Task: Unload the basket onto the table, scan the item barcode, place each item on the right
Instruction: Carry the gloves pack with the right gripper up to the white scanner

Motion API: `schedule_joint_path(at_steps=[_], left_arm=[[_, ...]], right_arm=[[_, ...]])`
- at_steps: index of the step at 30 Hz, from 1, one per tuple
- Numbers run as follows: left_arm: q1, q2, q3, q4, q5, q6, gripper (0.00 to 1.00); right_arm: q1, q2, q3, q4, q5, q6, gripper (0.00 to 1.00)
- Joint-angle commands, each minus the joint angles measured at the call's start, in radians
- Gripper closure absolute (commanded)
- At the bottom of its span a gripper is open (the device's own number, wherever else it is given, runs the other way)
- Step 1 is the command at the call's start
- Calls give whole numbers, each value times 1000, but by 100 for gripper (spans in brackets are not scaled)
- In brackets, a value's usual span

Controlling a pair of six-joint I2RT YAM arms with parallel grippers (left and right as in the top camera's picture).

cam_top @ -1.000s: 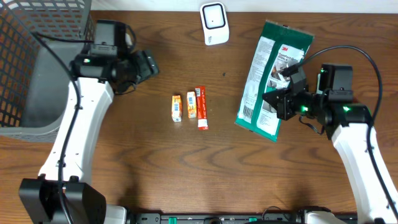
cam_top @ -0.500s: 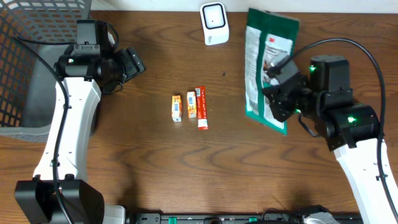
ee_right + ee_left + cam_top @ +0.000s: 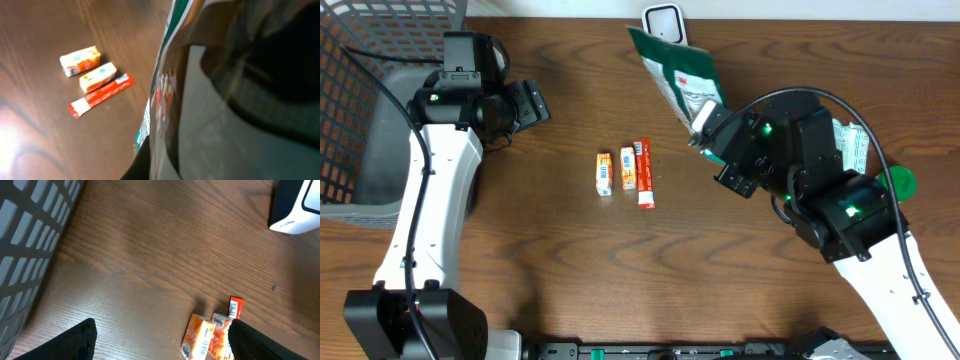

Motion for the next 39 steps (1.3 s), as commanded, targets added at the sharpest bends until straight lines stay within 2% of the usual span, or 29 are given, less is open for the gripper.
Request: schedule_joint_path(at_steps=[1,5,9,16,24,33,39], left_arm=[[3,-8,0,-2,-15,24,15],[3,-8,0,-2,-15,24,15],[3,-8,0,-2,-15,24,15],[3,-8,0,-2,-15,24,16],[3,-8,0,-2,-15,24,15],[3,-8,0,-2,-15,24,15],[3,-8,0,-2,-15,24,15]], right_arm=[[30,-10,20,29,89,-77,99],[43,2,35,96,171,-110,99],[45,58,131,64,172,-158,99],[74,229,444,-126,245,-224,99],[116,455,733,-219,337,-303,99],[127,633,756,-127,399,-391,99],[130,758,756,-7,492,-428,99]])
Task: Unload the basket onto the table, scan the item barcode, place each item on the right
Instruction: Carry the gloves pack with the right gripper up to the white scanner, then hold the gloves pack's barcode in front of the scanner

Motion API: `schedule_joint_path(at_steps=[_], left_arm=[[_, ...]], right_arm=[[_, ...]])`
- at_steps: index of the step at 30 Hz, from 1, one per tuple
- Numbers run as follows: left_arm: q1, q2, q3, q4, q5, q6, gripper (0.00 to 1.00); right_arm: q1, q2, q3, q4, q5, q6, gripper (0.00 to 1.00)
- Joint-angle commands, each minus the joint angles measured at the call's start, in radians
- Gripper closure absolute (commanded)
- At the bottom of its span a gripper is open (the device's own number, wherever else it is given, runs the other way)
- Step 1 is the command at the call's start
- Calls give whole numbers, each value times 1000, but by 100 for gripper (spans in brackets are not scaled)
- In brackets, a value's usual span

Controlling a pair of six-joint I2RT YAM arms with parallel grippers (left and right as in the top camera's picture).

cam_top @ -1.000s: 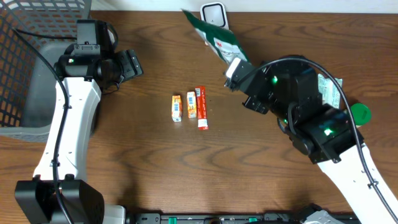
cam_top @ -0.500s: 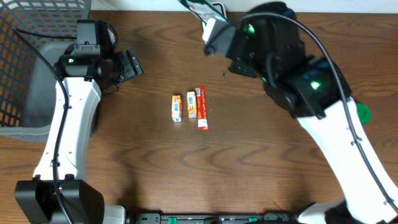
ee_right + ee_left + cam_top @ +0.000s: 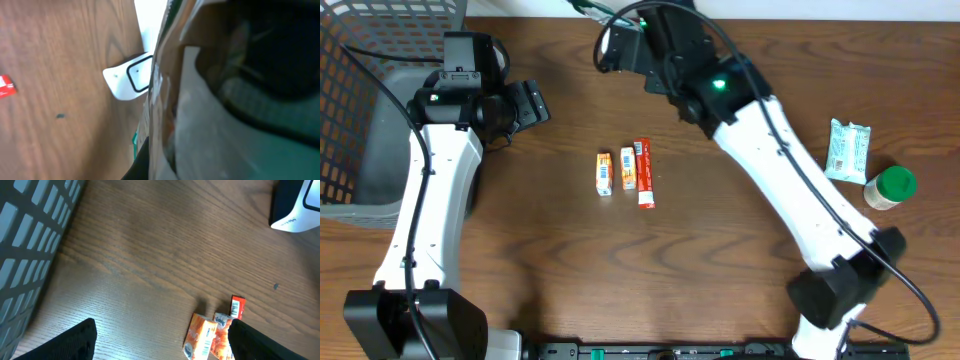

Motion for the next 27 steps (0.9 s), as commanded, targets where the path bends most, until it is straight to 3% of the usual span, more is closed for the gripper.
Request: schedule_joint_path(at_steps=[1,8,19,27], left_arm=[[2,-8,0,-2,-13,9,15],[2,-8,0,-2,-13,9,15],[2,-8,0,-2,-13,9,15],[2,-8,0,-2,-13,9,15]], right_arm=[[13,66,19,61,95,-51,99],[13,219,19,315,188,-159,99],[11,450,19,768,311,-497,99],[4,567,19,935,309,-574,99]])
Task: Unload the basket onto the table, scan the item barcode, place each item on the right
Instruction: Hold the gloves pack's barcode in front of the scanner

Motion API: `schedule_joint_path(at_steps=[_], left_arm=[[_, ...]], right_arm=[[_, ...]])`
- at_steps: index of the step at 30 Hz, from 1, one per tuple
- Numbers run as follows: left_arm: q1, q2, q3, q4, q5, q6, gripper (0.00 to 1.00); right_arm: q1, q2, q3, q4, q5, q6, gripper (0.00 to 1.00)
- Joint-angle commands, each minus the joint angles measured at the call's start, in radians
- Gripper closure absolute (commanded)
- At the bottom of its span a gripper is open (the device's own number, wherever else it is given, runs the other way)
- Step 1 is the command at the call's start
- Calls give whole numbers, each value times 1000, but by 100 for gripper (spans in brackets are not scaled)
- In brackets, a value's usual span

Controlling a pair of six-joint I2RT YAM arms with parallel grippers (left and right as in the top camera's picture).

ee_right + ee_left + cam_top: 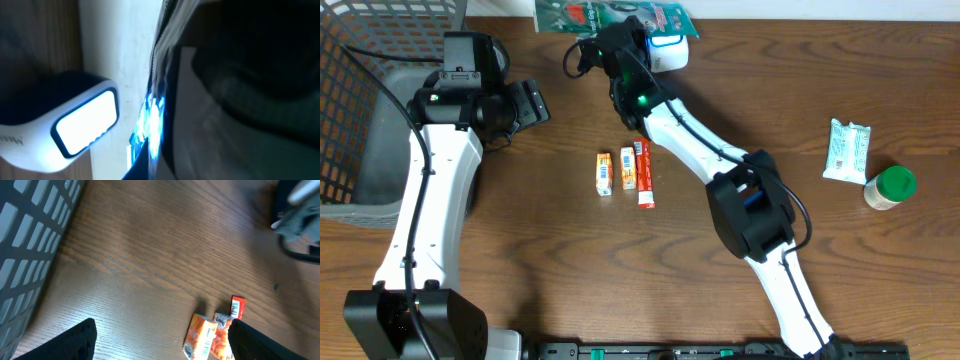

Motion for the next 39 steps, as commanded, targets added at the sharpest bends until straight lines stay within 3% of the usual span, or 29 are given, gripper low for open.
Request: schedule_joint_path(at_steps=[1,9,22,33,39], left_arm=[[2,-8,0,-1,-13,9,15],[2,-8,0,-1,-13,9,15],[2,-8,0,-1,-13,9,15],[2,-8,0,-1,-13,9,15],[2,-8,0,-1,-13,9,15]], right_arm=[[-2,42,17,16,18,-52,99],[-11,86,16,3,27,-38,99],[-10,88,16,-129,-31,134,99],[-13,88,16,-127,-42,149,99],[-17,83,17,-112,-39,246,99]])
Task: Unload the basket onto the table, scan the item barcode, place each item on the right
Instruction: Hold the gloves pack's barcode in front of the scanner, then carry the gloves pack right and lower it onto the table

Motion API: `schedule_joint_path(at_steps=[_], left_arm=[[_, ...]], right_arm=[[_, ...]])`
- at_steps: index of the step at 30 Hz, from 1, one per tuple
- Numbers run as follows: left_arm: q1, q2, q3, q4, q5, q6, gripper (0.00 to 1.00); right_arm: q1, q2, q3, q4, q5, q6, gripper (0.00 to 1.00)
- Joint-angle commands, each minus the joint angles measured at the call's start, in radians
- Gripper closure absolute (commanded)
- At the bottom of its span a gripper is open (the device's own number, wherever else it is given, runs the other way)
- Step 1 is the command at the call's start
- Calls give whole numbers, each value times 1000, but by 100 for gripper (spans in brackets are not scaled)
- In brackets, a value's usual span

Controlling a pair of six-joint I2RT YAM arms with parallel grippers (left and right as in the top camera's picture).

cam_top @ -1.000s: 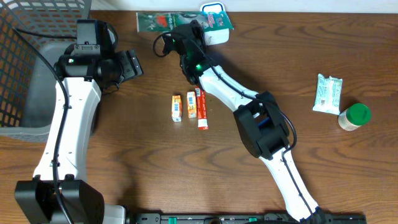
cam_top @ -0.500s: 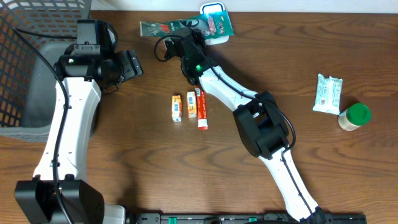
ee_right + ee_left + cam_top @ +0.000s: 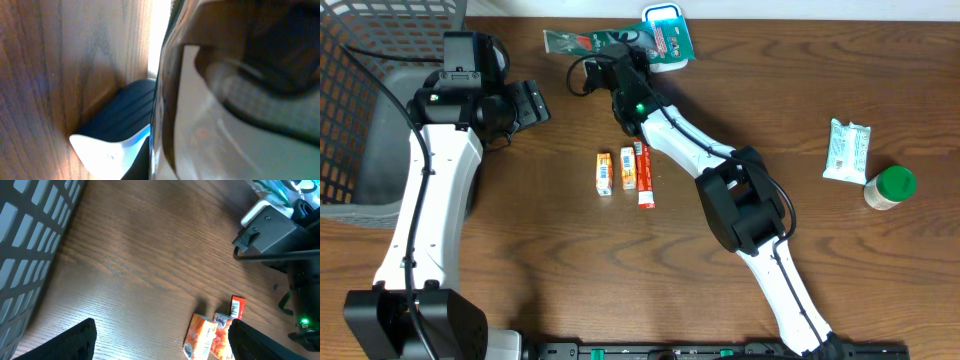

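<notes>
A green packet [image 3: 620,40] is held at the table's far edge, with my right gripper [image 3: 625,55] shut on it. One end of the packet lies right against the white scanner [image 3: 665,16], whose window glows blue. In the right wrist view the packet [image 3: 225,100] fills the right side. There the scanner [image 3: 115,135] shows as a dark body with a white, blue-lit face at lower left. My left gripper [image 3: 532,103] hangs open over bare wood near the basket; its gripper gap [image 3: 160,340] holds nothing.
A dark wire basket [image 3: 360,100] stands at the far left. Two orange boxes [image 3: 604,172] [image 3: 628,170] and a red stick pack [image 3: 643,173] lie mid-table. A white-green packet [image 3: 846,150] and a green-capped bottle [image 3: 890,187] sit at the right.
My right gripper has shifted a little with the green packet at the scanner. The wrist camera faced the lit window then; now it sees the scanner's dark side. The left arm is unmoved.
My right gripper first held the green packet above the table's right middle, near the scanner. It then held it at the back edge with the scanner in sight, then against the glowing window, and now beside it. The left gripper stayed open and still.
</notes>
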Motion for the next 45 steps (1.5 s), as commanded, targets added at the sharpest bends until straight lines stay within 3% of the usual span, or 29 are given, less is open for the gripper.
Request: schedule_joint_path(at_steps=[1,8,16,21,26,34,38,45], left_arm=[[2,-8,0,-1,-13,9,15],[2,-8,0,-1,-13,9,15],[2,-8,0,-1,-13,9,15],[2,-8,0,-1,-13,9,15],[2,-8,0,-1,-13,9,15],[2,-8,0,-1,-13,9,15],[2,-8,0,-1,-13,9,15],[2,-8,0,-1,-13,9,15]], right_arm=[[-8,1,17,6,-2,106,99],[-10,-81,17,-27,-21,289,99],[-16,-311,17,-279,-151,544,99],[-41,-466,17,-557,-172,718,99],[-103,-595,17,-920,-372,870,99],[-303,-632,3,-1321,-695,911,99],[-404,-632,-79,-1361,-752,924,99],[-552,-632,-352,-1247,-747,948,99]])
